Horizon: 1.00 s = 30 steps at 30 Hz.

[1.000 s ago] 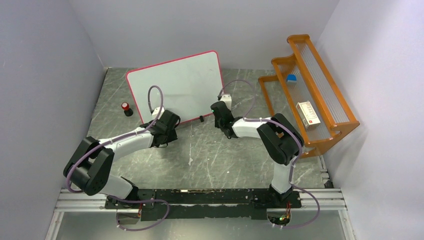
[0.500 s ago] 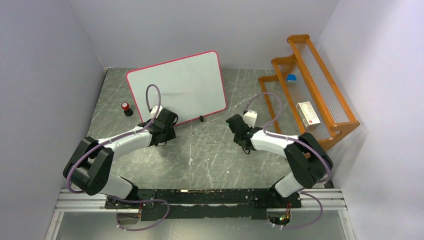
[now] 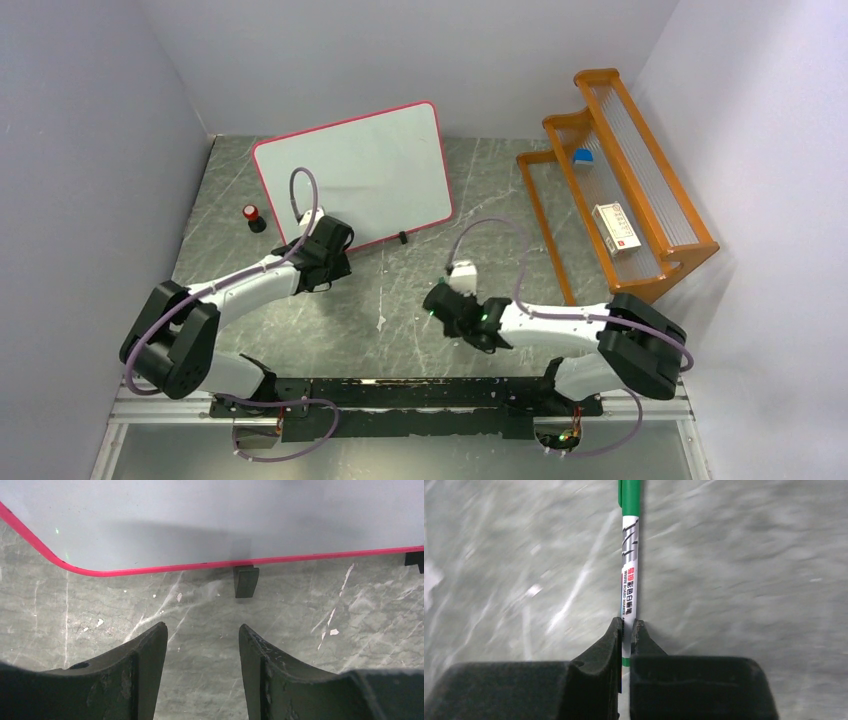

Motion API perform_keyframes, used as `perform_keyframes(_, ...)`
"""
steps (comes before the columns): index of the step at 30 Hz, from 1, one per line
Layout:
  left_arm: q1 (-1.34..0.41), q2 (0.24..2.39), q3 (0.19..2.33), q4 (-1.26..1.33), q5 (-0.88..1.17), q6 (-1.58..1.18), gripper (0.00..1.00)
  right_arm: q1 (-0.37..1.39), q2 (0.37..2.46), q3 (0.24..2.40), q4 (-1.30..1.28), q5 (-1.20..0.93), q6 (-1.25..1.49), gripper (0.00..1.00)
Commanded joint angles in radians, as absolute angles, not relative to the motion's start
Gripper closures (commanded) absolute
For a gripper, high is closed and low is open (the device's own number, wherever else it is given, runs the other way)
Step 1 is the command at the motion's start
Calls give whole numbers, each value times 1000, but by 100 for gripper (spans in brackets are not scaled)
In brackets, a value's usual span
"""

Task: Write a sentence on the whiteboard
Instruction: Move the whiteboard marker to the center of the board.

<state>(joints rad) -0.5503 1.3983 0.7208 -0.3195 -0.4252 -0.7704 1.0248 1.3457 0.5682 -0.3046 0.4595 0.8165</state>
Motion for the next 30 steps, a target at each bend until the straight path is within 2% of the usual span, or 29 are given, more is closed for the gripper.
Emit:
perform_keyframes(1,-543,1375,724,-321,-431,-755,41,1216,1430,551,-330,404,873,100)
perform_keyframes(3,-543,1375,723,-321,-429,-755,41,1274,1465,570,-338,414,878,100)
perform_keyframes(5,-543,1382,725,-320,-432,-756,42,1307,1489,596,-364,436,883,92)
perform_keyframes(10,-543,1419,741,-298,-427,-760,45,1321,1436,645,-423,504,856,54)
perform_keyframes(15,-543,1468,777,-279,-408,-768,49,1319,1340,677,-451,593,805,28)
perform_keyframes(19,-543,1494,785,-245,-378,-782,49,1309,1325,688,-460,676,787,20)
perform_keyframes(26,-543,1596,837,-215,-409,-790,48,1241,1298,665,-395,690,757,18)
perform_keyframes(30,-543,1651,863,-207,-425,-798,55,1212,1269,654,-378,693,736,18)
